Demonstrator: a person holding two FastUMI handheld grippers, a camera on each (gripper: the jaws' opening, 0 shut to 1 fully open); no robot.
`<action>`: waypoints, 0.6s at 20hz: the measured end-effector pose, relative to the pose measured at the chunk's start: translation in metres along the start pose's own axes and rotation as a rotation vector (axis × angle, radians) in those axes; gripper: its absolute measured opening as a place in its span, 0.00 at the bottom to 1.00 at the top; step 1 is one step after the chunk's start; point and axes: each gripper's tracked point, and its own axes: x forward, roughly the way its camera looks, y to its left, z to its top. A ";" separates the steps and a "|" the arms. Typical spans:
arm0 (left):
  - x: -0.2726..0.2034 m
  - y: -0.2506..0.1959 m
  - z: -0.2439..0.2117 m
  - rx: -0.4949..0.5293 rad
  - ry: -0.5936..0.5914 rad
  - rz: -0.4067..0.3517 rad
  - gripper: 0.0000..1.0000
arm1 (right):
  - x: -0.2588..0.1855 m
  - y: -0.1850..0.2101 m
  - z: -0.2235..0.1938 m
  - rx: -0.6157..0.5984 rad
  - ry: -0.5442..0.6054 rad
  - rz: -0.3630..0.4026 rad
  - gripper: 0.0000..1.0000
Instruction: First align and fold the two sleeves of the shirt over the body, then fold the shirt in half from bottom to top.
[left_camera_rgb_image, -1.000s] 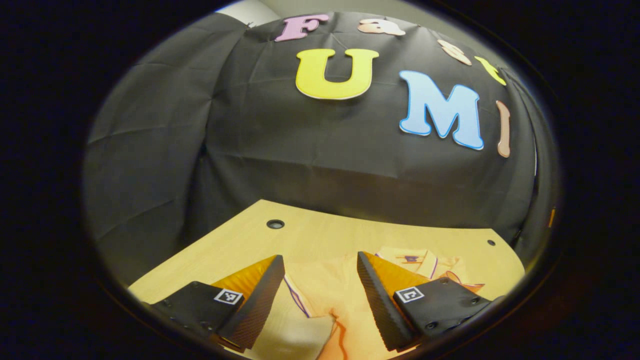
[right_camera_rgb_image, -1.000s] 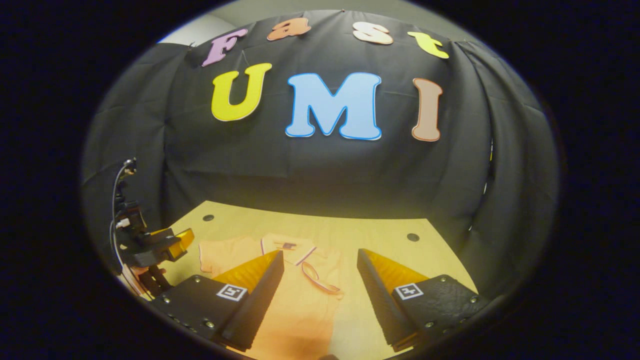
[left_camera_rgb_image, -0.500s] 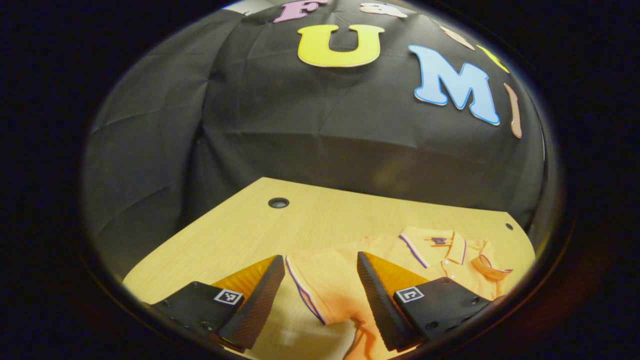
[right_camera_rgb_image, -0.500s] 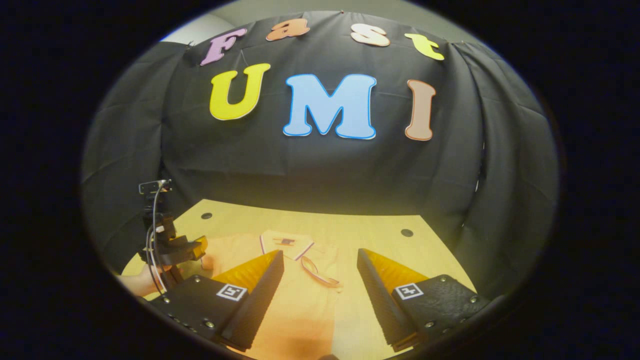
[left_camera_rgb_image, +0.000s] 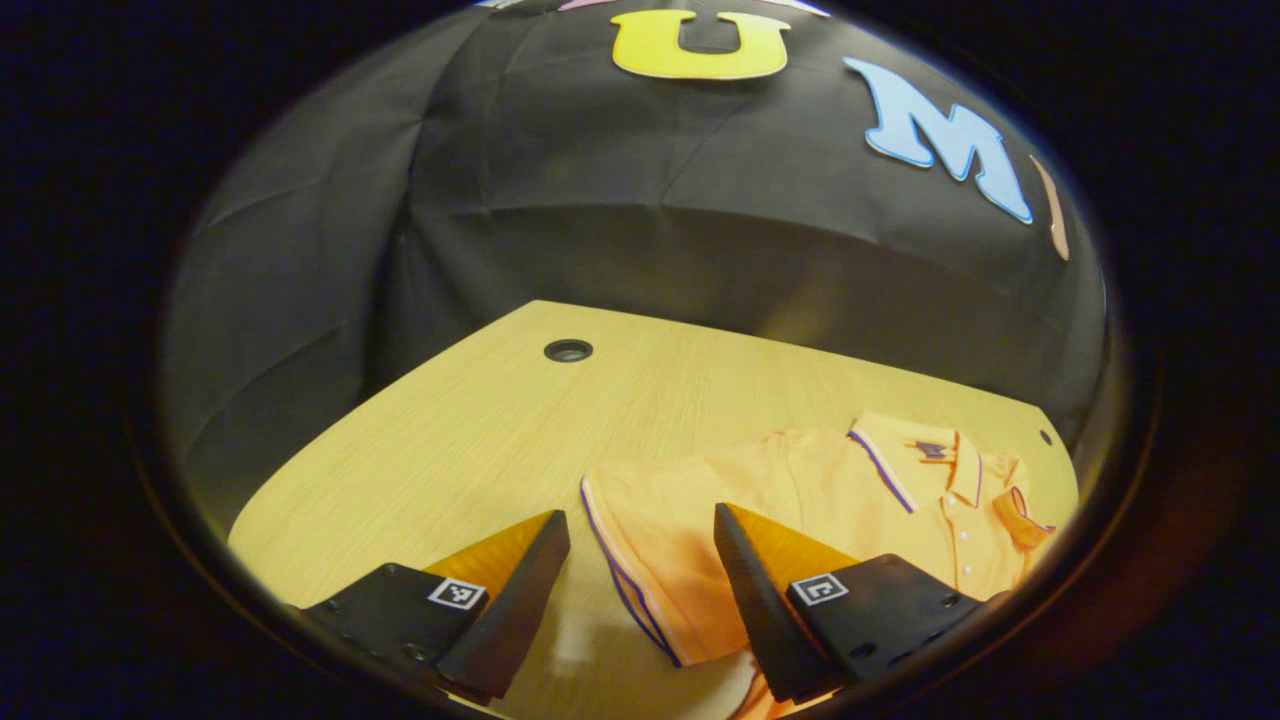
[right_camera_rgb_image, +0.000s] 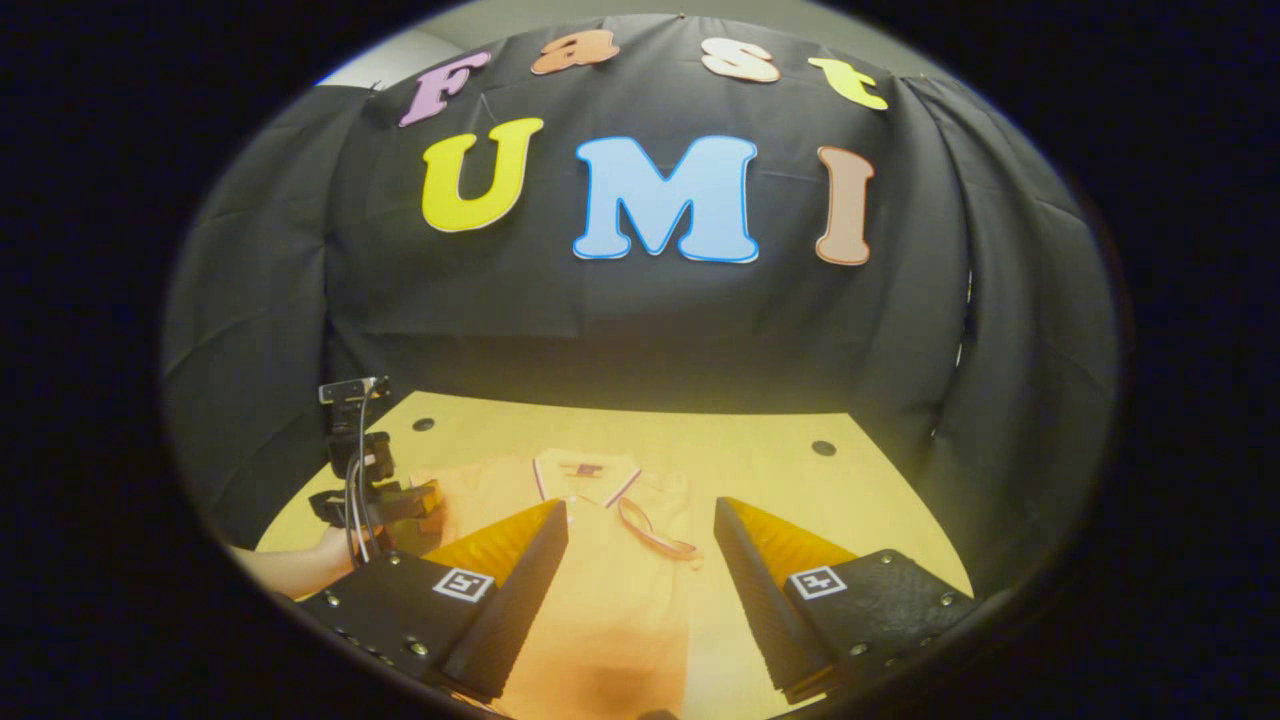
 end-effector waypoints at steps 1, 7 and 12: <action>0.004 0.000 -0.002 0.014 0.008 0.000 0.94 | 0.000 0.001 -0.002 0.001 0.008 0.001 0.92; 0.011 -0.002 -0.007 0.059 0.033 0.008 0.94 | 0.000 0.004 -0.002 0.007 0.011 0.005 0.92; 0.015 -0.010 -0.010 0.111 0.055 -0.007 0.94 | 0.002 0.004 -0.012 0.024 0.037 0.020 0.92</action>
